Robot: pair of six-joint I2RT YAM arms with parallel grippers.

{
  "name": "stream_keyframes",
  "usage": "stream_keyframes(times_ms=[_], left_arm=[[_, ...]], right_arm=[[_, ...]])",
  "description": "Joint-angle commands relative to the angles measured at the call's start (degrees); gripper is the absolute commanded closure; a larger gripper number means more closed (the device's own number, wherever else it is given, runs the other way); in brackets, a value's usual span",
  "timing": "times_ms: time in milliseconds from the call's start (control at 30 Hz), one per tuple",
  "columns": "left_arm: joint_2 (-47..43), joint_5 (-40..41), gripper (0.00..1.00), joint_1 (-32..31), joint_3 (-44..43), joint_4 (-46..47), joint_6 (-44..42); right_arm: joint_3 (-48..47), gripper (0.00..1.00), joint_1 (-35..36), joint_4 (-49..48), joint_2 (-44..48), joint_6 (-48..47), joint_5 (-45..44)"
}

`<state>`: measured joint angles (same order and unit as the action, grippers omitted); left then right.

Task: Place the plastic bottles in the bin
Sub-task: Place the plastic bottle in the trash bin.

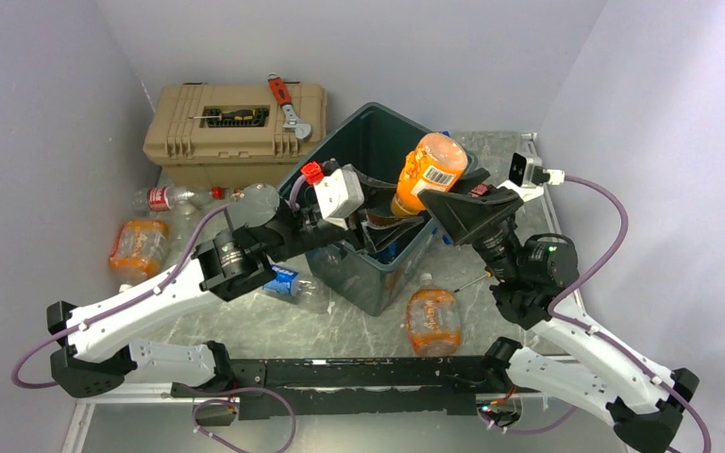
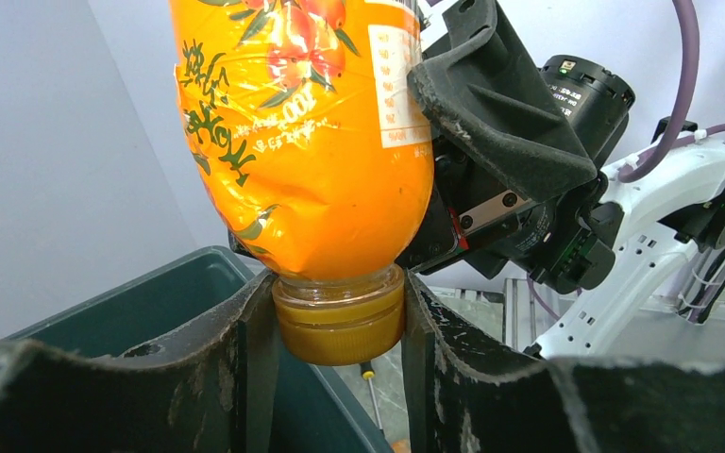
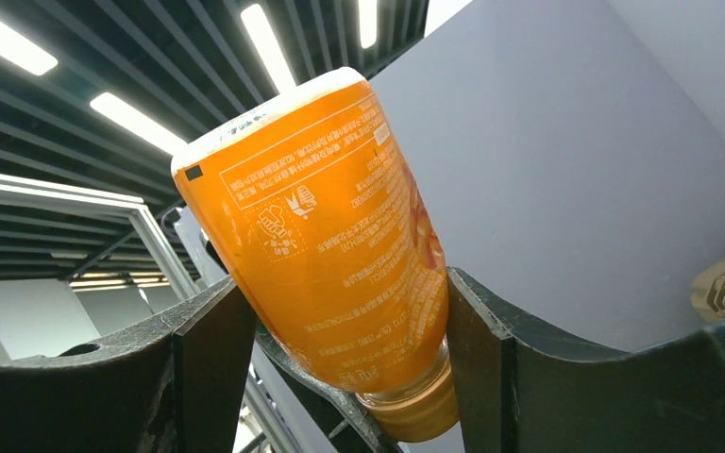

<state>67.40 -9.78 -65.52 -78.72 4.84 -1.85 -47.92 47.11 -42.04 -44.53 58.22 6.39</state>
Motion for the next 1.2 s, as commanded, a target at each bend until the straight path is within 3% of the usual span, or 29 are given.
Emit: stream_keyframes(times_ms=[0, 133, 300, 367, 600, 733, 933, 1033, 1167], left_arm=[[-0.78, -0.8, 1.0, -0.75, -1.3, 1.73, -0.08], [-1.69, 0.4, 1.0, -0.8, -0.72, 1.46, -0.03], [-2.59, 3.87, 1.0, -0.75, -0.09, 0.57, -0.14], [-2.78, 4.5, 1.0, -0.75, 0.24, 0.72, -0.17], [-3.97, 9.52, 1.0, -0.75, 0.05, -0.43, -0.45], [-5.77, 19.87, 1.0, -0.75, -1.7, -3.55, -2.96], [0.07, 35.74, 1.0, -0.75, -18.63, -27.93, -13.71], [5.77, 40.83, 1.0, -0.68, -27.09, -39.66, -13.49], [13.92, 42.2, 1.0, 1.74, -32.95, -51.84, -8.94]], right_arm=[[0.98, 0.6, 0.35, 1.27, 1.52, -1.28, -0.85], [0.27, 0.3, 0.35, 5.75, 3.44, -2.71, -1.65], [-0.67, 0.14, 0.39, 12.88, 6.53, -5.09, -5.13], [-1.71, 0.01, 0.35, 15.39, 6.86, -5.74, -5.54], [-7.94, 0.0, 0.35, 27.29, 8.83, -10.97, -7.48], [-11.47, 0.0, 0.35, 37.09, 12.73, -16.16, -10.35], [-15.05, 0.0, 0.35, 56.62, 19.71, -21.65, -19.02], [-12.89, 0.0, 0.35, 63.66, 25.13, -20.81, -27.45], [-7.67, 0.0, 0.27, 74.31, 33.46, -12.63, -43.49]])
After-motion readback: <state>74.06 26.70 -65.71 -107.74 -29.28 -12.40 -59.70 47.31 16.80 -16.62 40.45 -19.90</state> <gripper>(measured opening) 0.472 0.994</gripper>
